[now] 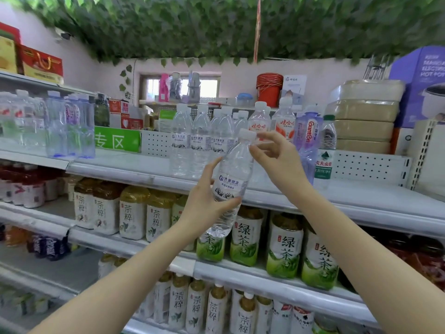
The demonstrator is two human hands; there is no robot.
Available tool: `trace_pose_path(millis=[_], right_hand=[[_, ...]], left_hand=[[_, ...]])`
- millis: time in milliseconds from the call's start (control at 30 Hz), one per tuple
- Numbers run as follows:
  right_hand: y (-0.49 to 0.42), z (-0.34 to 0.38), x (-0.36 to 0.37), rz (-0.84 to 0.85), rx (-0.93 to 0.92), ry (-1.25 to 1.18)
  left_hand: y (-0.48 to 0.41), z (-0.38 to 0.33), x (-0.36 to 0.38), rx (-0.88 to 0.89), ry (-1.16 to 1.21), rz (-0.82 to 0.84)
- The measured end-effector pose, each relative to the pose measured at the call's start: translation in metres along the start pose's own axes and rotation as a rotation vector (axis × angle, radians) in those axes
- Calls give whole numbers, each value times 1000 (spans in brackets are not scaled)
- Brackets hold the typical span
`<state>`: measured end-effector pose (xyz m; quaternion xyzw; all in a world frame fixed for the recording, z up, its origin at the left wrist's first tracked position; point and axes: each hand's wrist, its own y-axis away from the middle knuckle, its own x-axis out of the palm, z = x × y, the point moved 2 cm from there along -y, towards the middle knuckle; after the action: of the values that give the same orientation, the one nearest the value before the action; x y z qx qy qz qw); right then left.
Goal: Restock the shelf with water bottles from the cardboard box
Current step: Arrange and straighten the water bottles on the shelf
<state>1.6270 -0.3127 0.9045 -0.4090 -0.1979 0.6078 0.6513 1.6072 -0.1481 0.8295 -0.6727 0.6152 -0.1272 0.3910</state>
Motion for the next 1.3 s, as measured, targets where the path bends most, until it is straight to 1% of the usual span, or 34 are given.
trace_pose_path(millis=[233, 467, 633, 700, 833, 1000, 1133, 1300], right_hand=[[-3, -26, -21, -3, 7, 87], [-15, -32, -6, 45, -37, 182], [-17, -41, 17, 104, -67, 354], [-20, -45, 30, 106, -61, 396], [-30, -51, 61, 37, -65, 404], [-38, -59, 88, 38, -39, 424], [-41, -63, 85, -72, -67, 443], [-39, -67, 64, -85, -68, 542]], left_hand=[[-22, 4, 6, 7, 9, -94], [-57, 20, -7, 45, 11, -190], [-73, 43, -25, 63, 18, -223], [-79, 53, -38, 63, 15, -225], [-95, 73, -68, 64, 11, -202], [-113, 95, -92, 74, 76, -214], [-121, 95, -79, 94, 136, -150], [-134, 85, -45, 198, 166, -121]])
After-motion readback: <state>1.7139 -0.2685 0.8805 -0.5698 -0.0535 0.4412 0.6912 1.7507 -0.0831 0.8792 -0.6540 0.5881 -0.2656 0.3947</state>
